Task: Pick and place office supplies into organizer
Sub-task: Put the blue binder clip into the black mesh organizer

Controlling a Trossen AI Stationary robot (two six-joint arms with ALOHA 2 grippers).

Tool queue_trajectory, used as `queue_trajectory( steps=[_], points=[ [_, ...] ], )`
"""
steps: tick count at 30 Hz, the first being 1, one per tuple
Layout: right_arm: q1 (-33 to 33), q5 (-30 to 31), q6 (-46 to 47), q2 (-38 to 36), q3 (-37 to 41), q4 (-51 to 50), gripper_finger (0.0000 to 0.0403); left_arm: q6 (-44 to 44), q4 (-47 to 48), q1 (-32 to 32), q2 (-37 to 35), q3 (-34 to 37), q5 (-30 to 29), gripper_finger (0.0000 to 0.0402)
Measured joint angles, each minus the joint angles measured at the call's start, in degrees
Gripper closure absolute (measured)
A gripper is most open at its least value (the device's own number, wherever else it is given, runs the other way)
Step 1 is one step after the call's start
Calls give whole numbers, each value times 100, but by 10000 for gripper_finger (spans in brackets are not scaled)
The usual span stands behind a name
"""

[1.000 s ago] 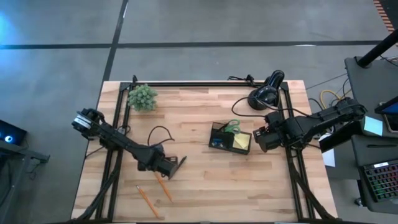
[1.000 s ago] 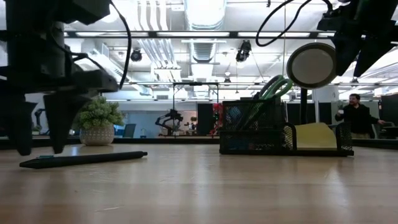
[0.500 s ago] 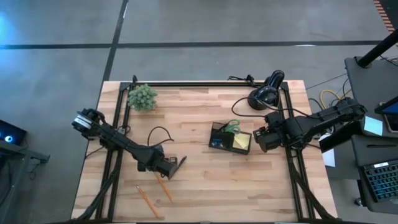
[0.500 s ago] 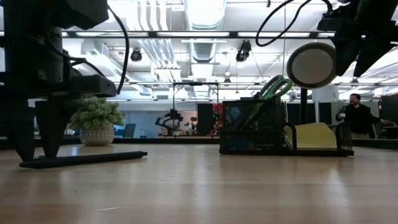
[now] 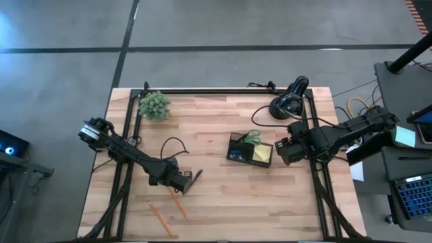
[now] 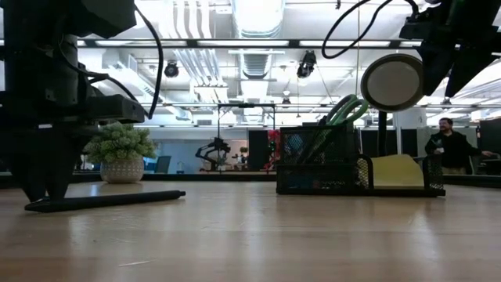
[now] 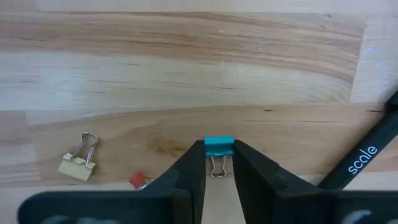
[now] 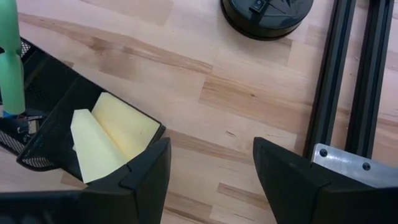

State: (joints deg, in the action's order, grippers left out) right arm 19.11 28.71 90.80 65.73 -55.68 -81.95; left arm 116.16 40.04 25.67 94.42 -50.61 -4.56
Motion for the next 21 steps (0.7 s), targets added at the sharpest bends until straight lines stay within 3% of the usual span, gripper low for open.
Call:
queue_trajectory(
  steps=[7,12,17,21],
  points=[
    [0,2,-84,0,0,1,183,-134,47,-9,17,-102,-60,347],
    [0,4,-83,0,0,0,184,-472,-159,-59,-32,-488,-848,348],
    [0,50,-46,0,0,3,184,-1915,-799,-370,-60,-957,-1496,348],
    [0,47,108,0,0,0,184,-3724,-2344,-882,-62,-990,-1745,348]
  ],
)
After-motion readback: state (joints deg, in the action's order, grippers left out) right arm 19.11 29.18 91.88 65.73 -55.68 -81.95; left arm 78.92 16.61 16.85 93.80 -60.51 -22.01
